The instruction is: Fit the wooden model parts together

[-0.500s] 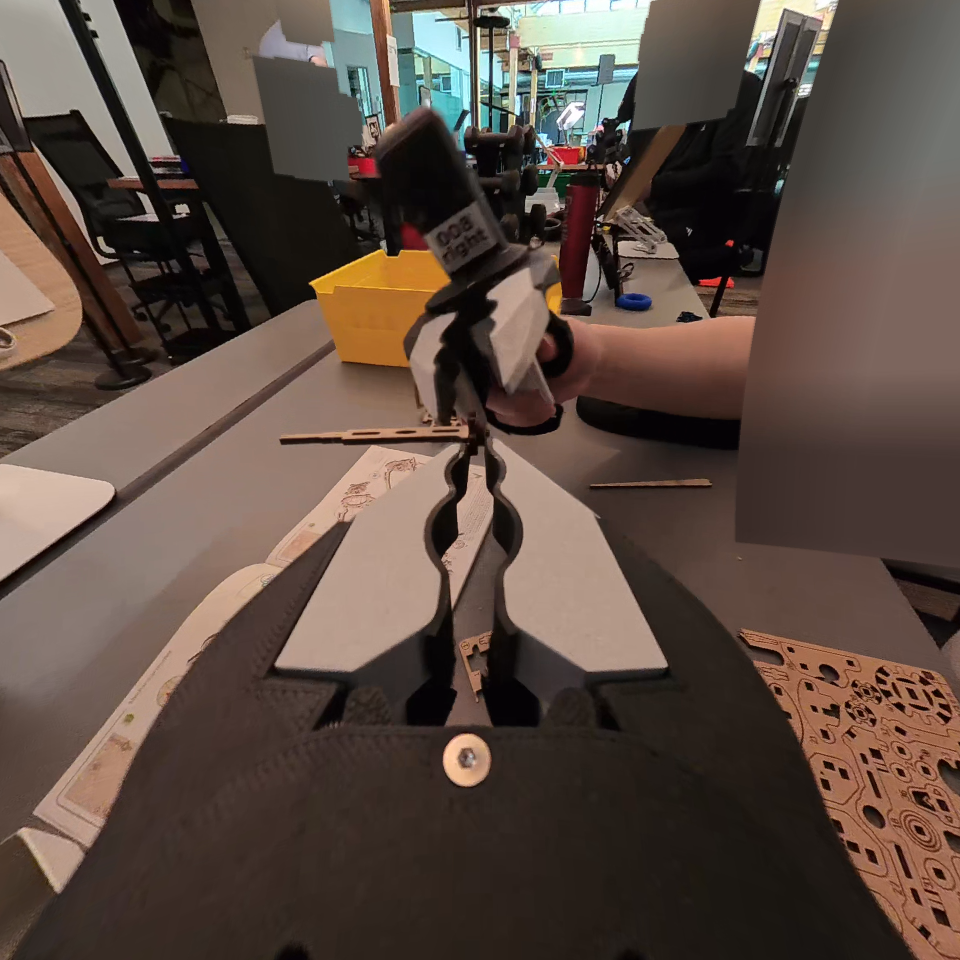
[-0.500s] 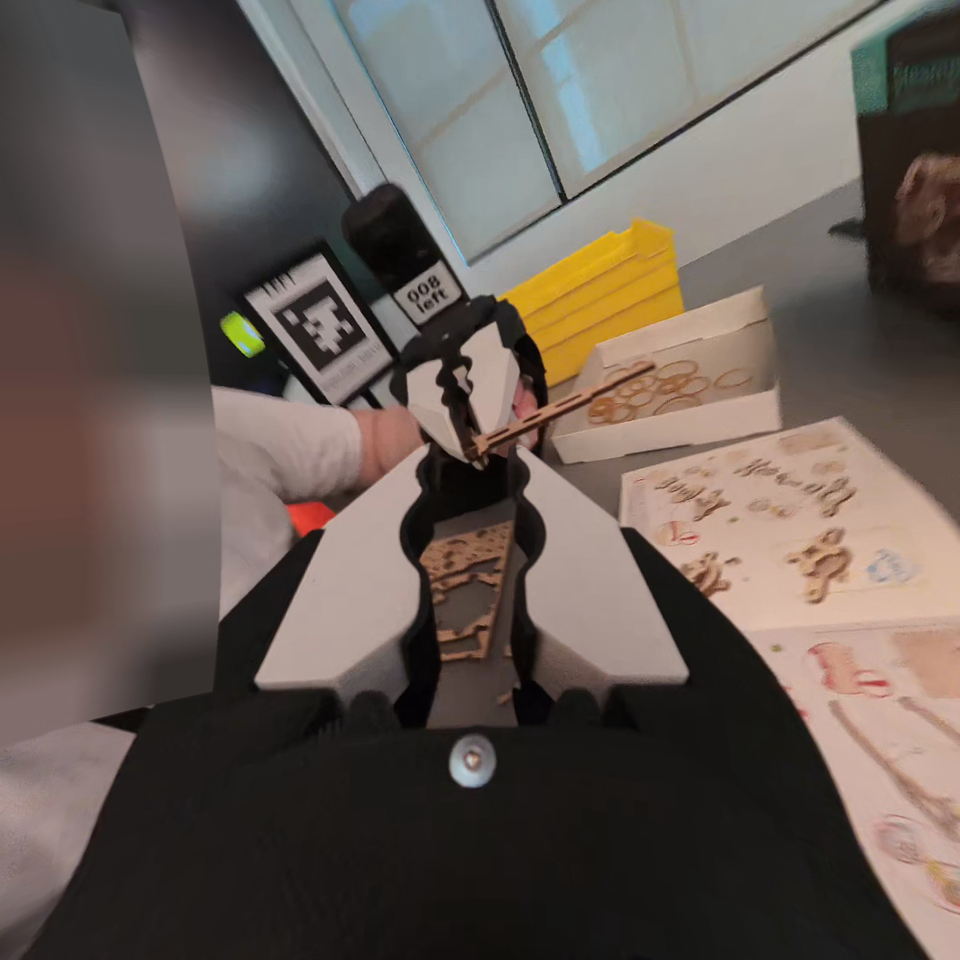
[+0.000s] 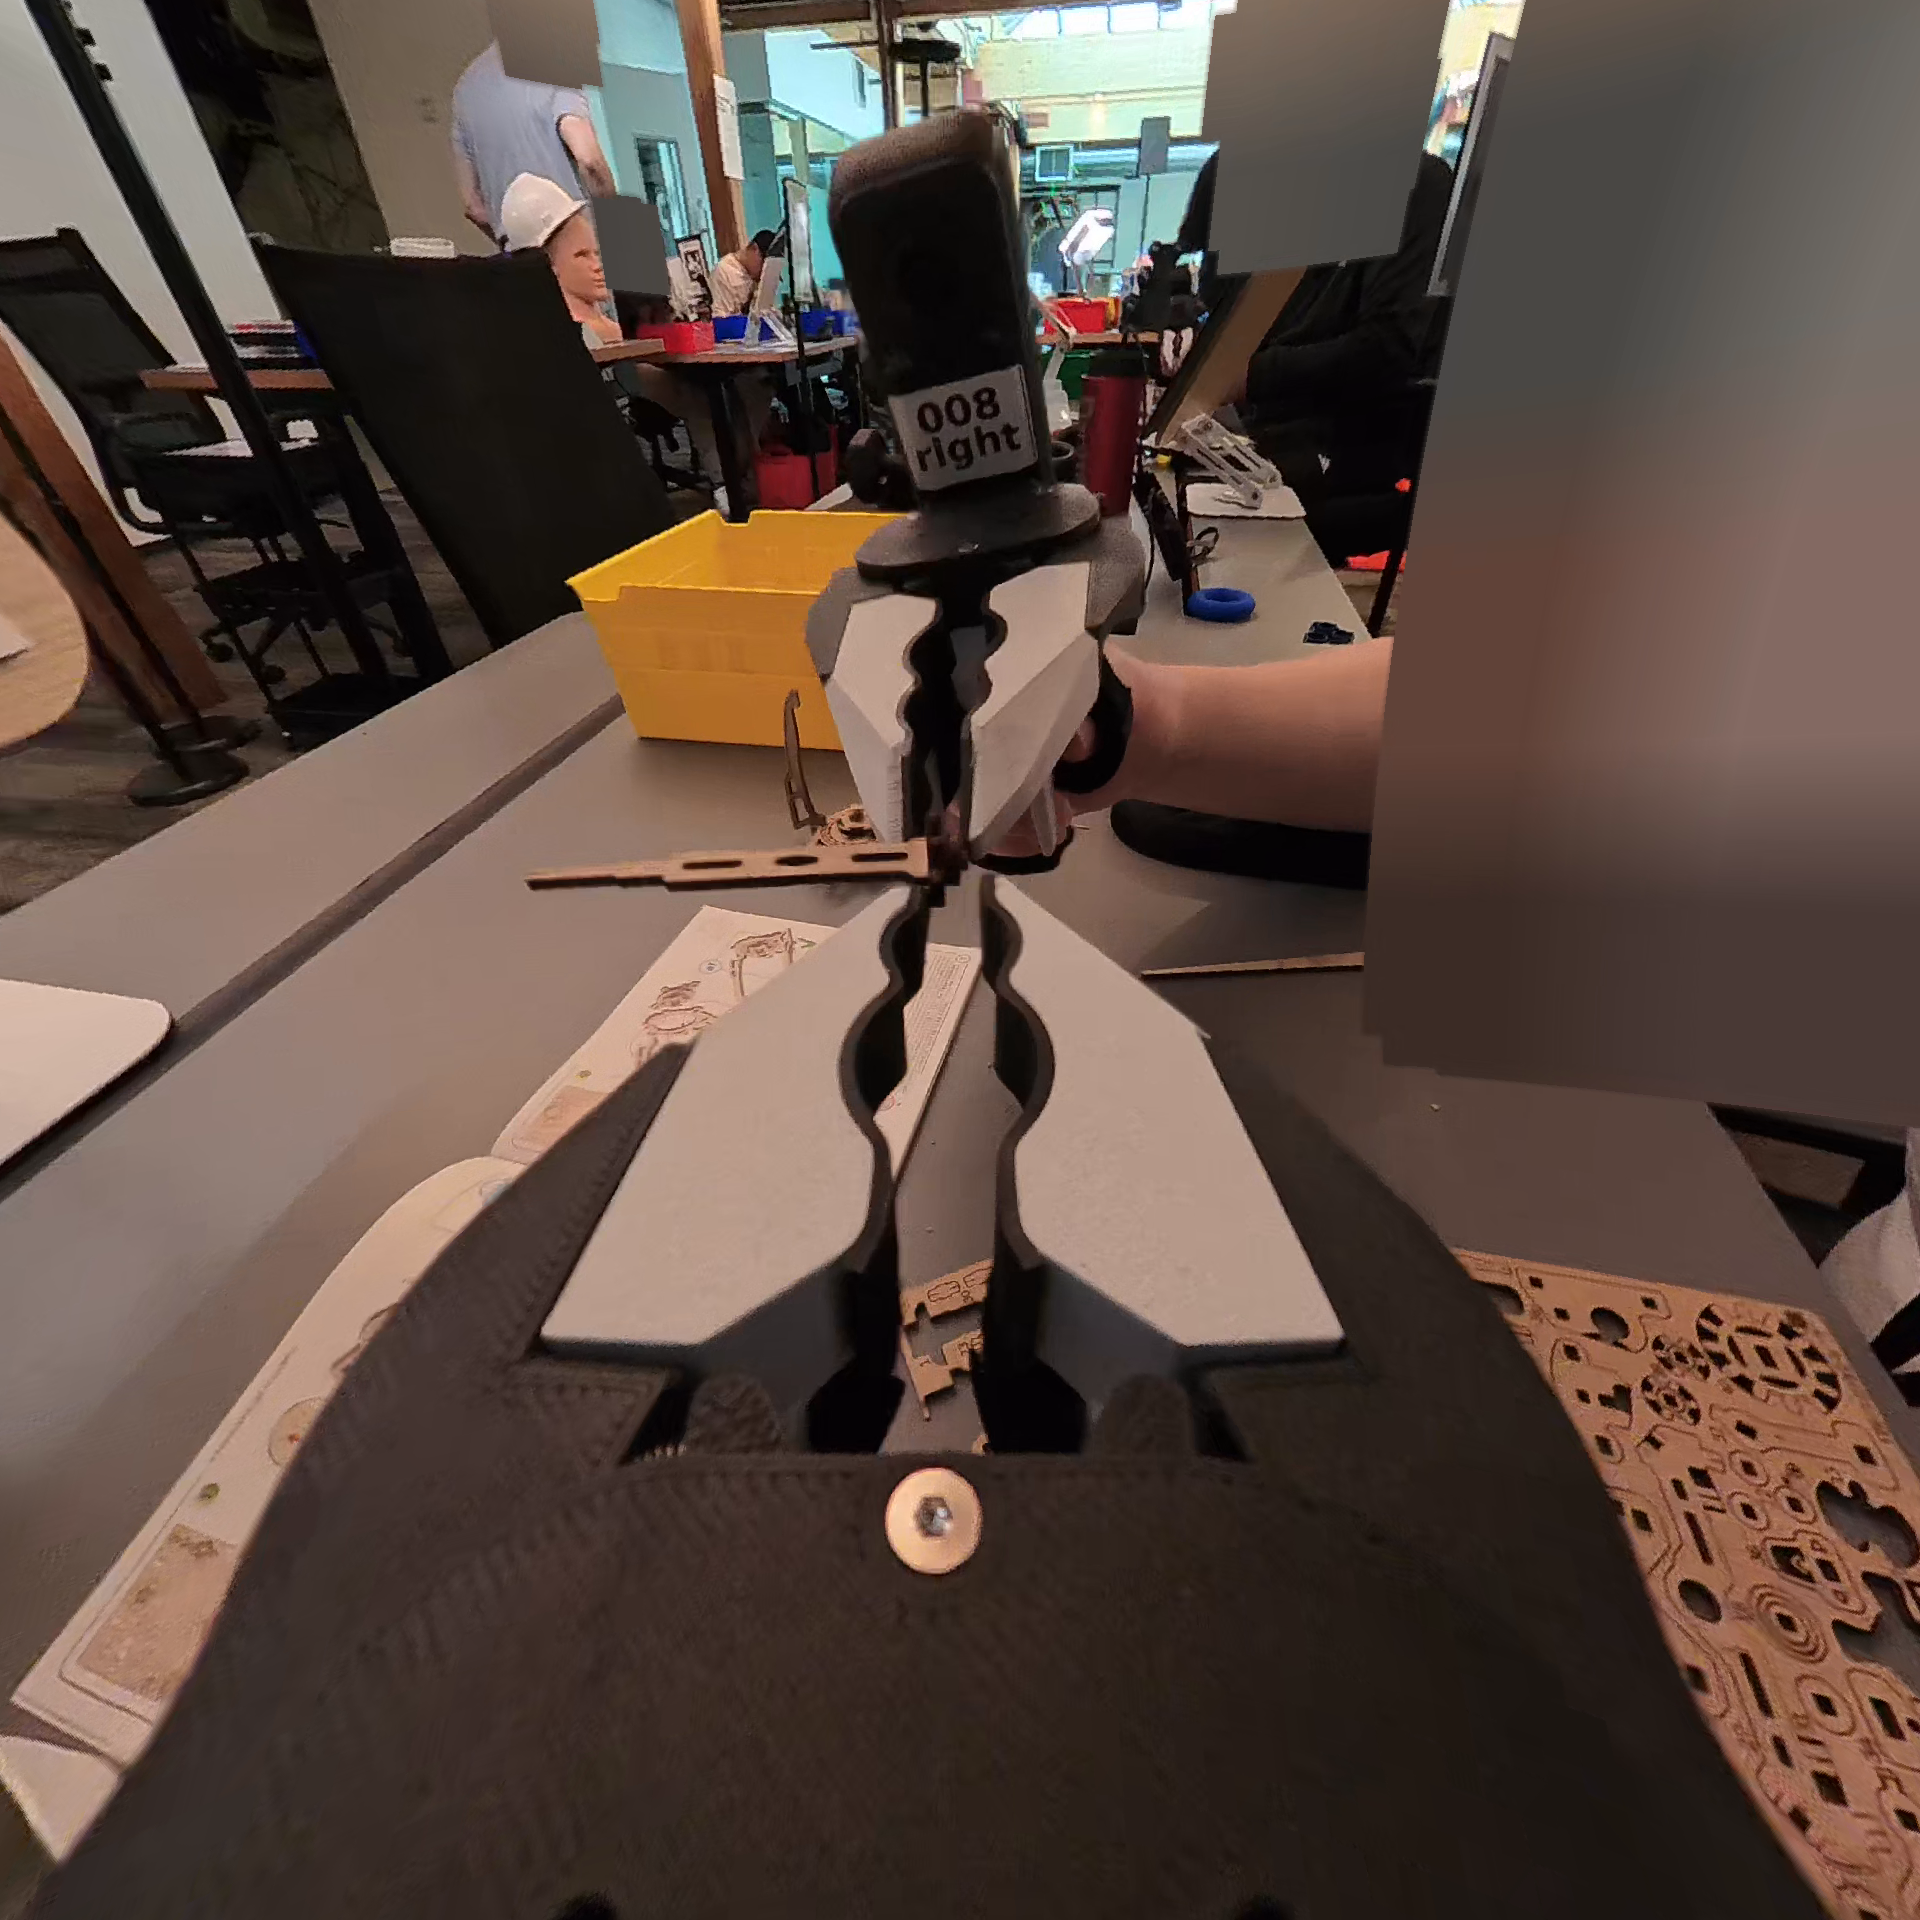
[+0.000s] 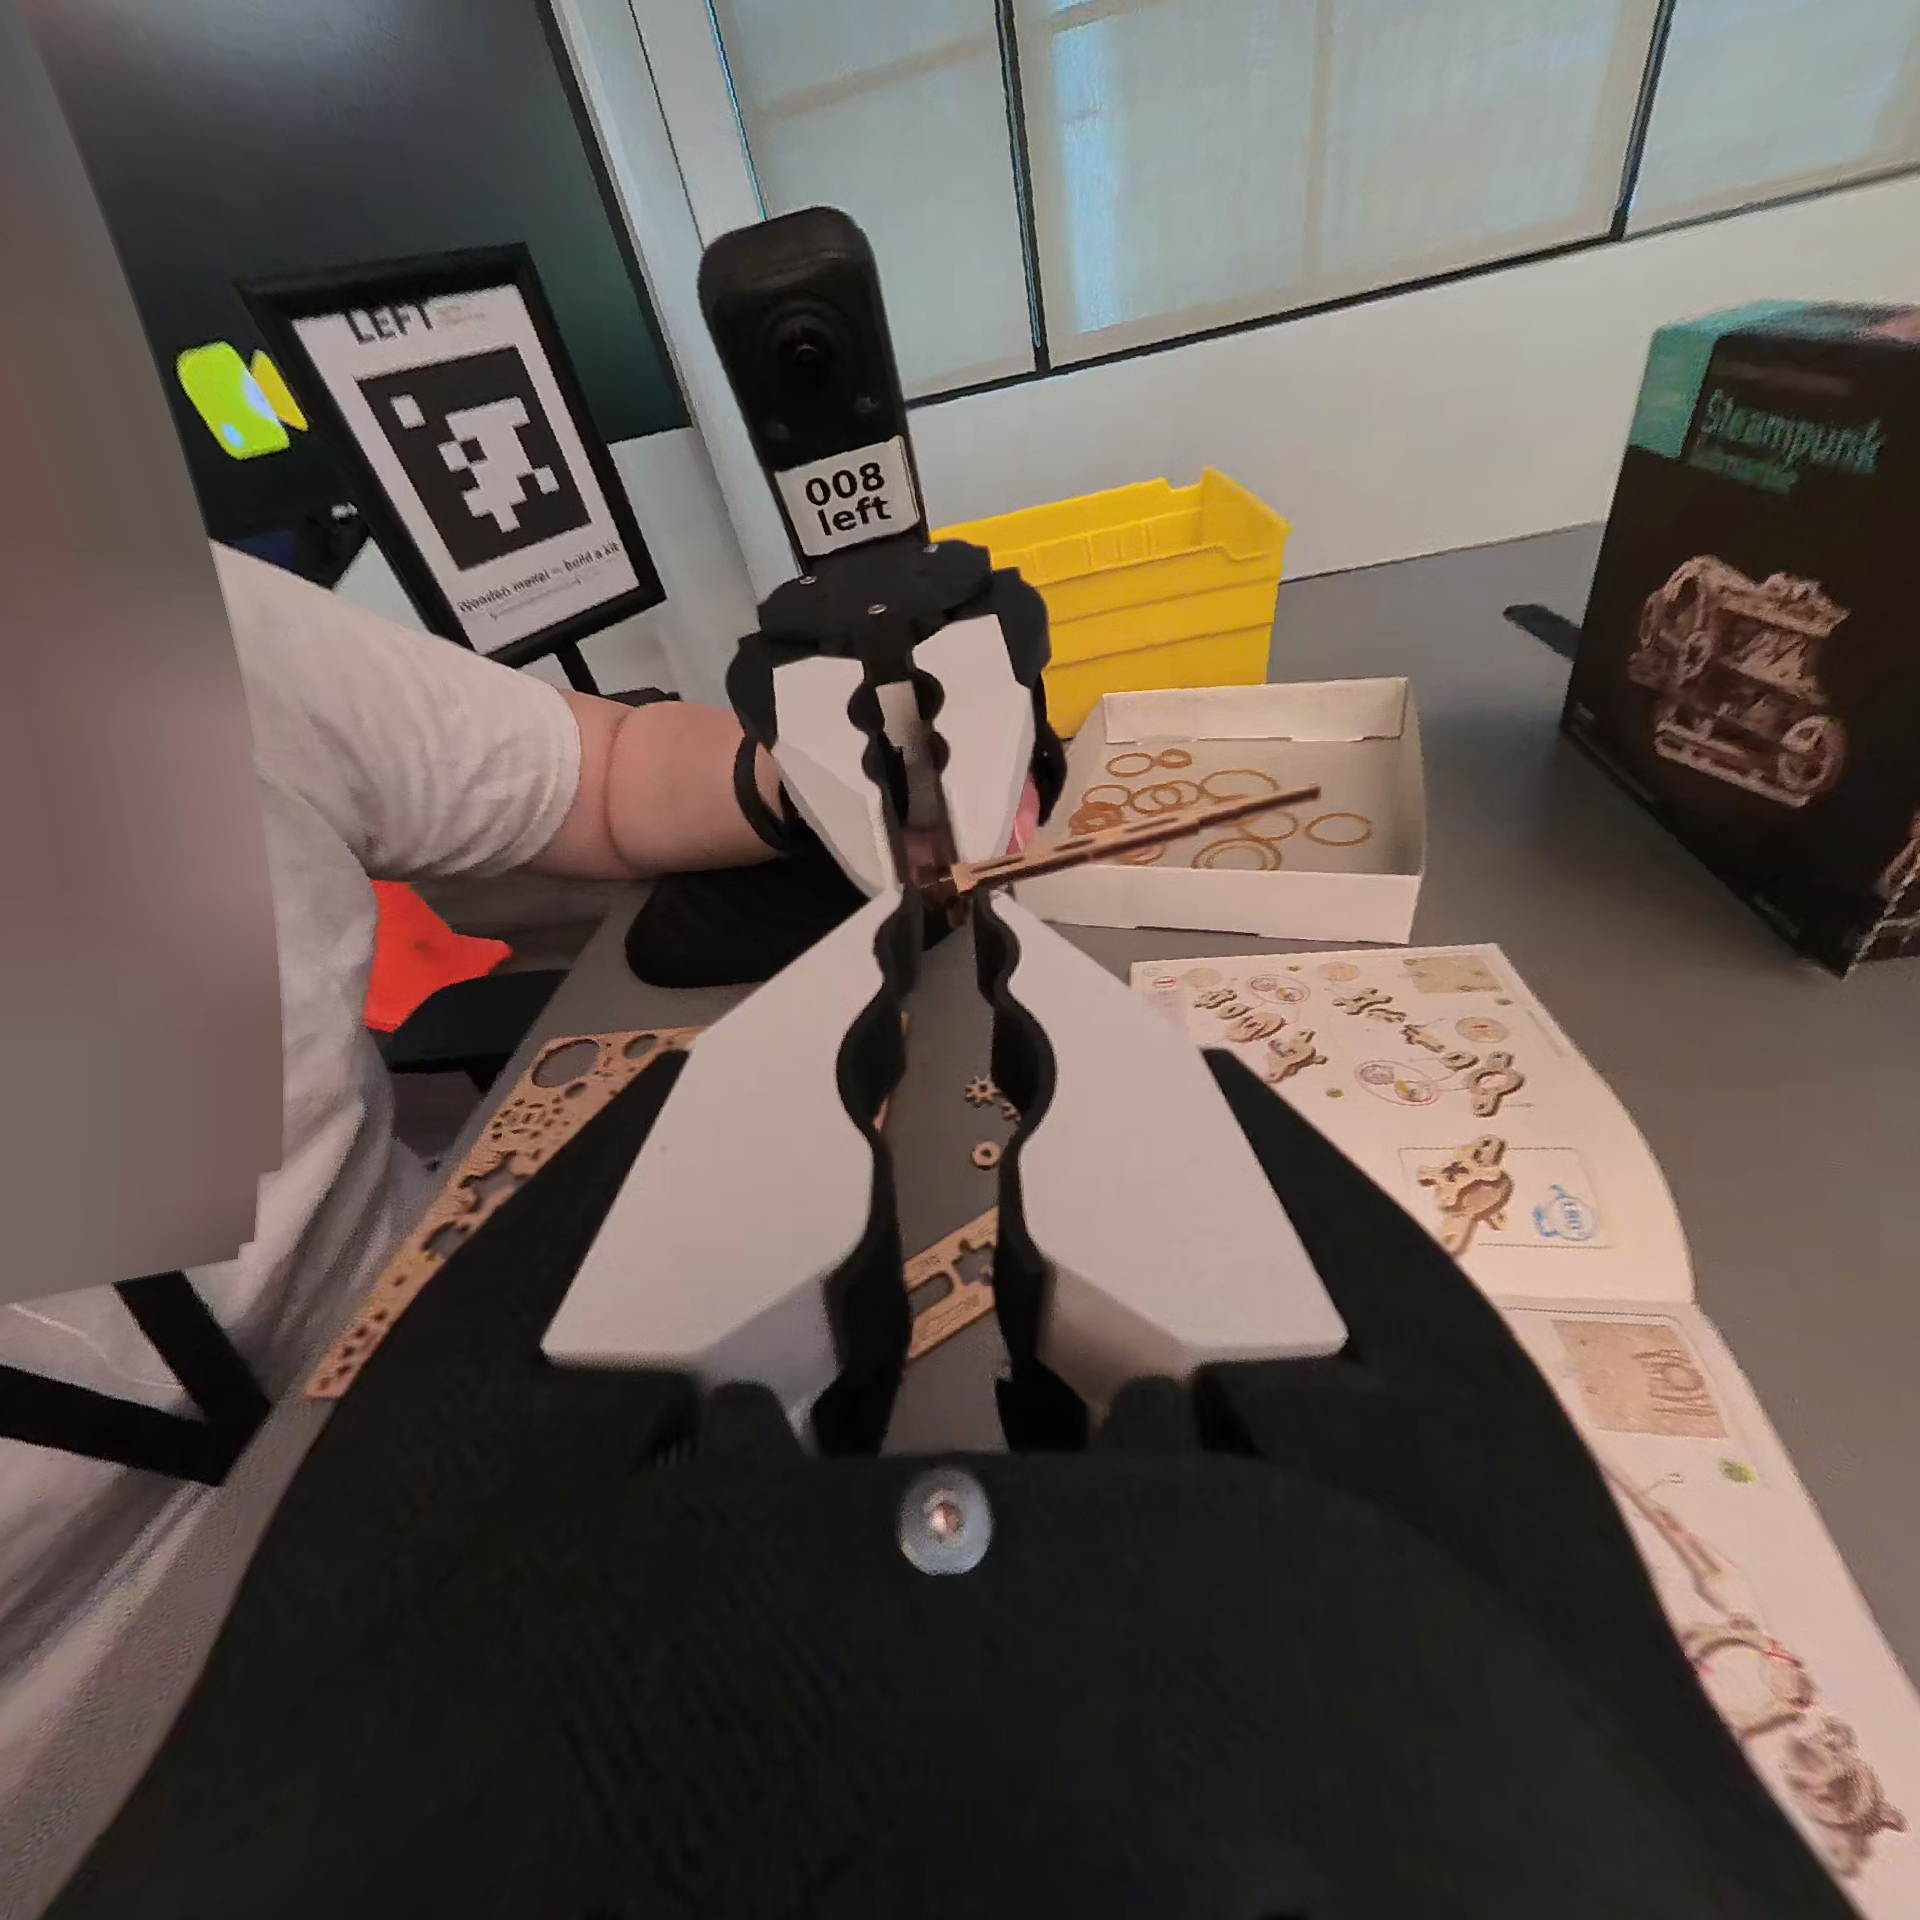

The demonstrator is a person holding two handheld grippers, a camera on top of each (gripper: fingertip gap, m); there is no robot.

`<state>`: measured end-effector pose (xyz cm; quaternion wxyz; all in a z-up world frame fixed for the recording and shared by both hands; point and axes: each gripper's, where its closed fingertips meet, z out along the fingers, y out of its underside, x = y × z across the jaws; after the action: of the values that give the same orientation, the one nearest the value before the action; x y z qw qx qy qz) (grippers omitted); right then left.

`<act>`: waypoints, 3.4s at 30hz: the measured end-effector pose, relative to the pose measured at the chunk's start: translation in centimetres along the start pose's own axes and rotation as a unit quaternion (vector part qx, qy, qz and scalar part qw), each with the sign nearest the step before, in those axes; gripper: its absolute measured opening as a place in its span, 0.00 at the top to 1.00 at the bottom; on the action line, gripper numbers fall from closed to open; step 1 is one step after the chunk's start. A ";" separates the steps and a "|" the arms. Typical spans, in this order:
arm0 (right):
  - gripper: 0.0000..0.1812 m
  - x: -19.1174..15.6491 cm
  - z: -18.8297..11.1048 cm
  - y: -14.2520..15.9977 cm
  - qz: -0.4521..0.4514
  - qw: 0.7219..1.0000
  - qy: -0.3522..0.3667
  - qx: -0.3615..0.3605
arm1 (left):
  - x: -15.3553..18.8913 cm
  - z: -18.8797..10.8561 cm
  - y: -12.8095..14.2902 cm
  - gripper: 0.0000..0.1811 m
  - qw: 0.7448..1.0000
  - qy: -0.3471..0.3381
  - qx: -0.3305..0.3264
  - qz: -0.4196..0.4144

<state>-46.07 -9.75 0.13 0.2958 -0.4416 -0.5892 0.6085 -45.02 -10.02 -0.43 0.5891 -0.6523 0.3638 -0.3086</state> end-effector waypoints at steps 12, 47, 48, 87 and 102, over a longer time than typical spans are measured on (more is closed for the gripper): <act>0.96 -1.5 0.2 0.5 -0.172 0.984 0.026 -0.028 | 1.0 0.0 -0.1 0.95 0.983 -0.038 -0.013 0.178; 0.96 -2.8 0.3 -0.1 -0.215 0.976 0.017 -0.020 | 2.5 -0.1 -0.4 0.98 0.986 0.006 0.002 0.169; 0.96 -2.8 0.3 -0.1 -0.218 0.975 0.020 -0.020 | 2.5 -0.1 -0.4 0.98 0.986 0.007 0.002 0.166; 0.96 -2.0 0.1 0.0 -0.346 0.929 0.114 -0.058 | 1.5 -0.4 -0.7 0.96 0.962 -0.059 -0.009 0.267; 0.97 -2.5 0.2 -0.3 -0.380 0.915 0.119 -0.059 | 1.4 0.0 -0.4 0.98 0.954 -0.075 -0.016 0.288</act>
<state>-45.18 -12.04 0.84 0.5459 -0.2700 -0.7080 0.3576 -44.22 -11.20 -0.11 0.6682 -0.5502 0.4959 -0.0697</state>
